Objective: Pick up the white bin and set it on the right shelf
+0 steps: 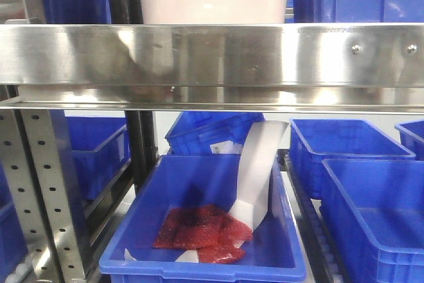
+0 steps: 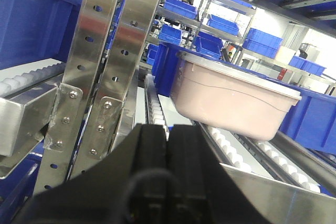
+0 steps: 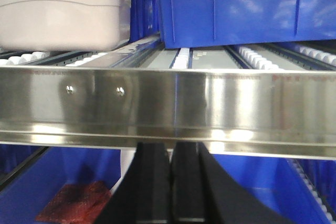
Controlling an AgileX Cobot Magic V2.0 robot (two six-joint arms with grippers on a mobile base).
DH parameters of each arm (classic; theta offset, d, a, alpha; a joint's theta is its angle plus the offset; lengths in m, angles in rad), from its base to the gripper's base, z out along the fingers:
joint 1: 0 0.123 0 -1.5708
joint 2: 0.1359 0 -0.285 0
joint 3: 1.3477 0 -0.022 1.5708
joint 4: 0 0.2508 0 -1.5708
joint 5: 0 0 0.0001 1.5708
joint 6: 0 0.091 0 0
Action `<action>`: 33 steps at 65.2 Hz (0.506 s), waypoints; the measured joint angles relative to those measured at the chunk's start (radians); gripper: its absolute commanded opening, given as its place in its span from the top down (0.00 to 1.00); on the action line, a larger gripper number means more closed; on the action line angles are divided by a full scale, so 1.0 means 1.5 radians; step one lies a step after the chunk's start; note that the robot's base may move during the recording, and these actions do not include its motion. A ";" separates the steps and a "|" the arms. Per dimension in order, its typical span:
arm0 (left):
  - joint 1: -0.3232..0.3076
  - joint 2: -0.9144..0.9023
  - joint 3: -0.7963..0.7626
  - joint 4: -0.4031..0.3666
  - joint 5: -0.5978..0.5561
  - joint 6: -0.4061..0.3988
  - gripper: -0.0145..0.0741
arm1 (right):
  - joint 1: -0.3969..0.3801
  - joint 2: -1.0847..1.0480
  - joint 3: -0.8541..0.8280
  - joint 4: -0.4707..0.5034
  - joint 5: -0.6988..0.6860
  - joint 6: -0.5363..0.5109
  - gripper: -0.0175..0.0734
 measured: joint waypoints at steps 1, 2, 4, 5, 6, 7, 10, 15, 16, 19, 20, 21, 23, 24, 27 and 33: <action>0.000 0.000 0.000 0.000 0.000 0.000 0.97 | 0.000 -0.003 0.007 -0.001 -0.003 0.000 0.75; 0.000 0.000 0.000 0.000 0.000 0.000 0.97 | 0.000 -0.005 0.010 -0.002 -0.006 0.002 0.75; 0.000 0.000 0.000 0.000 0.000 0.000 0.97 | 0.000 -0.008 0.014 -0.004 -0.010 0.002 0.75; 0.000 0.000 0.000 0.000 0.000 0.000 0.97 | 0.000 -0.008 0.015 -0.006 -0.009 0.002 0.75; 0.000 0.000 0.000 0.000 0.000 0.000 0.97 | 0.000 -0.009 0.017 -0.008 -0.009 0.002 0.75; 0.000 0.000 0.000 0.000 0.000 0.000 0.97 | 0.000 -0.009 0.017 -0.011 -0.009 0.002 0.75; 0.000 -0.002 0.000 0.000 0.000 0.000 0.97 | -0.003 -0.009 0.017 -0.016 -0.013 0.003 0.75; 0.000 -0.002 0.000 0.000 0.000 0.000 0.97 | -0.002 -0.009 0.017 -0.027 -0.030 0.003 0.75; 0.000 -0.002 0.000 0.000 0.000 0.000 0.97 | -0.002 -0.009 0.017 -0.028 -0.032 0.003 0.75; 0.000 -0.002 0.000 0.000 0.001 0.000 0.97 | -0.003 -0.009 0.017 -0.031 -0.038 0.003 0.75; 0.000 -0.002 0.000 0.000 0.001 0.000 0.97 | -0.003 -0.009 0.017 -0.033 -0.039 0.003 0.75; 0.000 -0.002 0.000 0.000 0.001 0.000 0.97 | -0.003 -0.009 0.017 -0.033 -0.041 0.003 0.75; 0.000 -0.002 0.000 0.000 0.001 0.000 0.97 | -0.003 -0.009 0.017 -0.034 -0.042 0.003 0.75; 0.000 -0.002 0.000 0.000 0.001 0.000 0.97 | -0.003 -0.009 0.017 -0.034 -0.042 0.003 0.75; 0.000 -0.002 0.000 0.000 0.001 0.000 0.97 | -0.003 -0.009 0.017 -0.034 -0.042 0.003 0.75; 0.000 -0.002 0.000 0.000 0.001 0.000 0.97 | -0.003 -0.009 0.017 -0.035 -0.042 0.009 0.75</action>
